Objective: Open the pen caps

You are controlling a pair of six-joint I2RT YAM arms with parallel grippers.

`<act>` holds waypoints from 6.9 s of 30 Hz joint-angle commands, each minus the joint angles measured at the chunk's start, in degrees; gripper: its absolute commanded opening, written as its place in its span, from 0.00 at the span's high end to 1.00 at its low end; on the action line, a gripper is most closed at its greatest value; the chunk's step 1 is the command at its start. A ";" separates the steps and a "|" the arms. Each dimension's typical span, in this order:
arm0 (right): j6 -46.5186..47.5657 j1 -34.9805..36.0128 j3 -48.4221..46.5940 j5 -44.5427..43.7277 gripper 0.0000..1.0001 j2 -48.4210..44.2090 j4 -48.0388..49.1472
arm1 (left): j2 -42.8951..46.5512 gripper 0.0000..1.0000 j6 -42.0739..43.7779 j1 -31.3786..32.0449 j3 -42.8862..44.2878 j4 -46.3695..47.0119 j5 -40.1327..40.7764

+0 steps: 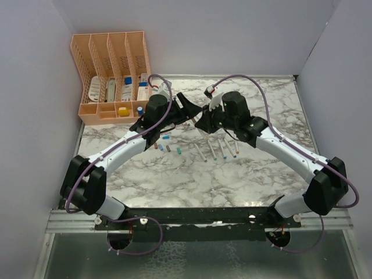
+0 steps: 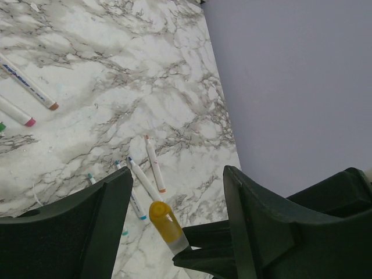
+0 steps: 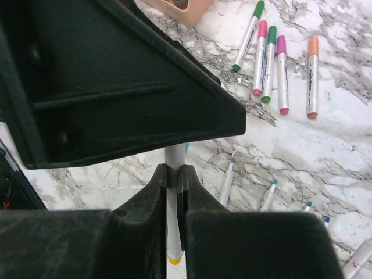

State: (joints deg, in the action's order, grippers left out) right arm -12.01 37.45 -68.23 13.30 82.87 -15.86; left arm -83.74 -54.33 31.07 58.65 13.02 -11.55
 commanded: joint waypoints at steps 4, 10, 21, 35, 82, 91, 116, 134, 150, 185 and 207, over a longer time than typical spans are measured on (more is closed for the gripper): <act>-0.56 0.43 -0.59 0.15 0.99 -2.51 2.59 | 1.54 0.44 -1.22 0.67 -2.48 2.88 -1.49; -0.34 0.52 -0.67 0.23 0.99 -2.41 2.27 | 2.12 0.56 -1.46 0.68 -2.64 2.98 -0.83; -0.36 0.51 0.84 0.20 0.99 -2.27 2.78 | 2.36 0.67 -1.66 0.66 -2.10 3.02 -0.26; -0.77 0.52 1.11 -0.91 0.96 -2.48 2.78 | 2.56 1.00 -1.60 0.66 -2.10 3.29 -1.07; -4.11 0.47 15.66 -1.97 0.99 -13.25 -3.77 | -6.61 1.00 0.17 -10.13 9.91 0.82 0.49; -2.38 0.43 13.98 -17.59 0.99 -7.28 -6.60 | -2.19 1.00 4.58 -9.91 2.14 -6.88 -0.81; 3.73 -8.79 -19.30 -23.37 0.99 32.15 -5.08 | 5.76 1.00 17.66 -6.34 -14.04 -25.67 9.77; 2.55 -15.06 -19.63 -19.78 0.99 33.32 -6.52 | 3.97 1.00 18.02 -2.15 -16.78 -27.74 11.47; -2.54 -21.54 3.86 -22.47 0.99 14.47 -8.51 | 4.43 1.00 19.08 -0.63 -22.65 -27.46 12.56; -4.98 -24.00 12.44 -22.58 0.43 13.01 -6.33 | 20.38 0.35 17.83 -0.70 -14.05 -38.76 14.16; 11.48 -17.72 -30.13 -8.23 0.28 33.03 -11.85 | 25.67 0.01 13.50 -1.45 -11.11 -30.15 17.58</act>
State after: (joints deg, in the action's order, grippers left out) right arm -3.95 16.05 -93.23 1.93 109.89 -25.91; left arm -58.78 -39.81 29.95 47.37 -20.01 5.93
